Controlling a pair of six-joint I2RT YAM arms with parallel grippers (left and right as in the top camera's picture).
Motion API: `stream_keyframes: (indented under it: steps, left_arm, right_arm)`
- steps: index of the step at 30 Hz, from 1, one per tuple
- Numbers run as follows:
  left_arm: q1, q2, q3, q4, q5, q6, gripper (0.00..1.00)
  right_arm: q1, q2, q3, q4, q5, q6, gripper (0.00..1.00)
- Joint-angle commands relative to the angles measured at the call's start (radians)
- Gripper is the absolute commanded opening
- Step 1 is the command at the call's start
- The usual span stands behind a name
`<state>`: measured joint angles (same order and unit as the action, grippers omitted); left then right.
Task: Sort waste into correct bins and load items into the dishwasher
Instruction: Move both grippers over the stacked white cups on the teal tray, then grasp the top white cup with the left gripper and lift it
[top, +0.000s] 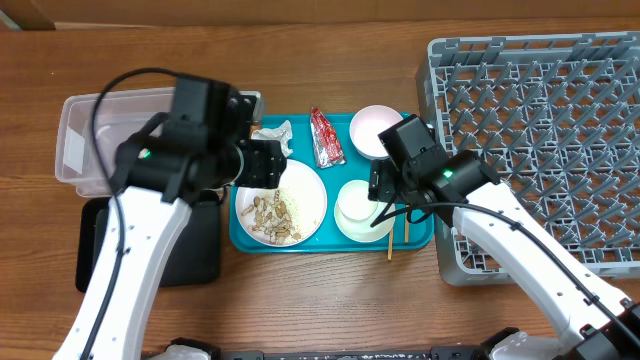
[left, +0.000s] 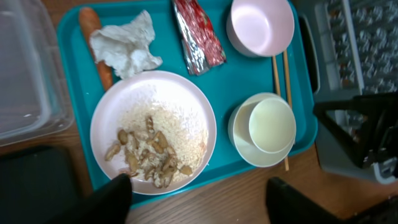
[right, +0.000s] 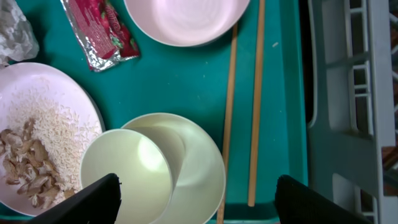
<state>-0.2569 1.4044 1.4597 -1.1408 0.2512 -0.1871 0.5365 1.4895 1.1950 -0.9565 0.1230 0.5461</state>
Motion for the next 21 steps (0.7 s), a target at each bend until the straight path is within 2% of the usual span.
stream_keyframes:
  steps: [1,3,8,13,21]
  left_arm:
    - [-0.044,0.077,0.021,0.001,0.038,0.003,0.55]
    - [-0.087,0.124,0.021,0.004,0.037,0.003,0.49]
    - [-0.212,0.266,0.021,0.061,-0.013,0.003,0.47]
    - [-0.296,0.402,0.021,0.126,-0.036,0.004,0.44]
    - [-0.322,0.512,0.021,0.194,-0.078,-0.013,0.46]
  right_arm:
    - [-0.025,-0.021,0.024,-0.006,-0.005,0.005,0.81]
    - [-0.031,-0.021,0.024,-0.003,-0.005,0.006,0.81]
    - [-0.073,-0.021,0.024,-0.015,-0.006,0.066,0.81]
    - [-0.106,-0.021,0.024,-0.011,-0.056,0.056,0.81]
    - [-0.106,-0.021,0.024,-0.022,-0.058,0.050,0.82]
